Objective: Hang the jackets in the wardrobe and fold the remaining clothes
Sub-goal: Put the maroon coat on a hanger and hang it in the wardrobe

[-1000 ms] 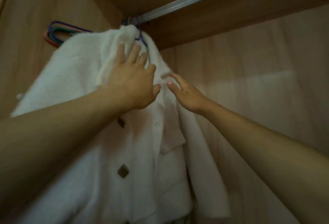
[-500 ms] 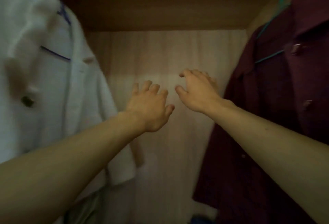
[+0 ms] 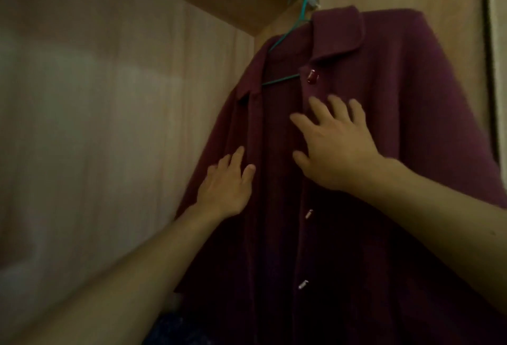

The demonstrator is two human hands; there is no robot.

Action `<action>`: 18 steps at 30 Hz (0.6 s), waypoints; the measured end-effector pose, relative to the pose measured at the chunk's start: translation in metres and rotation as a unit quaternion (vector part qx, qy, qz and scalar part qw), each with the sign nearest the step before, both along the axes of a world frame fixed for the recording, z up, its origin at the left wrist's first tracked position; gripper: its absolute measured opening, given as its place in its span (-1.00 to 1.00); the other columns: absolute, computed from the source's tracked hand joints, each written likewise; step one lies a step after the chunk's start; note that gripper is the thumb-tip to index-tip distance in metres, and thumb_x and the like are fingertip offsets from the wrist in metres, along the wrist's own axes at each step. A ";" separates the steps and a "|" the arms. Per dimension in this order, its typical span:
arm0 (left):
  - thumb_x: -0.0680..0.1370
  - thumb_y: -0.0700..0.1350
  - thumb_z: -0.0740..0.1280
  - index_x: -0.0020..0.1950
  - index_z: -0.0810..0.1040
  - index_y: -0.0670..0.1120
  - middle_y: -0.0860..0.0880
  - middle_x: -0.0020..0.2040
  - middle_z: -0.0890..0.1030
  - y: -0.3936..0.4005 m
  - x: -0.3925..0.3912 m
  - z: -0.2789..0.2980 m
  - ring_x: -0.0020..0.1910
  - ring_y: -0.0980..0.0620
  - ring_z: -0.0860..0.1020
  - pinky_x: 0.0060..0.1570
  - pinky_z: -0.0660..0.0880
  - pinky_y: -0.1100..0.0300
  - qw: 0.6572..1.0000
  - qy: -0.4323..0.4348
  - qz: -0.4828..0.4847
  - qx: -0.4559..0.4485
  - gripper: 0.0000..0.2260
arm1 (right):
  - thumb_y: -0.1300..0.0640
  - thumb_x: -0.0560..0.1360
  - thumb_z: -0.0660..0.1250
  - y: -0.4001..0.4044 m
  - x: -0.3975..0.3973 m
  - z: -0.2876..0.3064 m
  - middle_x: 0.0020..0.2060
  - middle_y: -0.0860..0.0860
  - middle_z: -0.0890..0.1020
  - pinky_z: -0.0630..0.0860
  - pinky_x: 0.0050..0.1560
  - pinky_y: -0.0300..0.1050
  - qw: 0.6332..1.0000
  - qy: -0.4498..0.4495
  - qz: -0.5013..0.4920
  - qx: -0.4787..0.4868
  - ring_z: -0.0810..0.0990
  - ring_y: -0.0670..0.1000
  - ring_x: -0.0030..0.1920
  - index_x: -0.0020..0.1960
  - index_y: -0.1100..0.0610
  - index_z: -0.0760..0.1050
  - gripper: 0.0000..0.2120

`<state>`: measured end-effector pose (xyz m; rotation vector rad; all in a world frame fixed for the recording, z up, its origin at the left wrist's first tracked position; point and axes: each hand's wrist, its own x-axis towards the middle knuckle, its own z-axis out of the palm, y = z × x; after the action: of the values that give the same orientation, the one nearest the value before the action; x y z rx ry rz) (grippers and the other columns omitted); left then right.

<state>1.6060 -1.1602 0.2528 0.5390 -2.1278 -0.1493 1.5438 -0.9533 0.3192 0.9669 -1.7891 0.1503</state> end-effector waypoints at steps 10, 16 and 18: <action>0.65 0.26 -0.10 0.61 -0.02 0.14 0.07 0.64 -0.05 0.025 -0.086 -0.169 0.60 0.09 -0.01 0.57 -0.06 0.05 0.935 -0.113 -0.260 0.215 -0.46 | -0.23 0.60 0.06 0.048 -0.040 -0.136 0.60 0.14 -0.15 -0.34 0.51 0.25 0.959 -0.089 -0.173 0.204 -0.29 0.16 0.58 0.59 0.02 0.05 -0.35; 0.64 0.30 -0.13 0.62 0.03 0.05 0.09 0.62 0.05 0.037 -0.069 -0.196 0.56 0.17 0.06 0.56 -0.07 0.15 0.890 -0.138 -0.299 0.315 -0.39 | -0.19 0.59 0.13 0.079 -0.028 -0.173 0.59 0.13 -0.20 -0.26 0.53 0.20 0.952 -0.122 -0.170 0.224 -0.35 0.18 0.56 0.58 0.04 0.08 -0.35; 0.60 0.37 -0.10 0.61 0.10 0.04 0.08 0.60 0.14 0.041 -0.057 -0.199 0.56 0.13 0.13 0.57 0.01 0.07 0.875 -0.140 -0.301 0.353 -0.34 | -0.18 0.58 0.15 0.089 -0.022 -0.177 0.60 0.13 -0.18 -0.22 0.54 0.18 0.950 -0.136 -0.164 0.228 -0.33 0.19 0.56 0.57 0.03 0.10 -0.36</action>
<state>1.5494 -1.1188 0.0536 0.2828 -2.4354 -1.3083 1.5222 -0.8647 0.1423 0.9814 -2.2713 -0.3739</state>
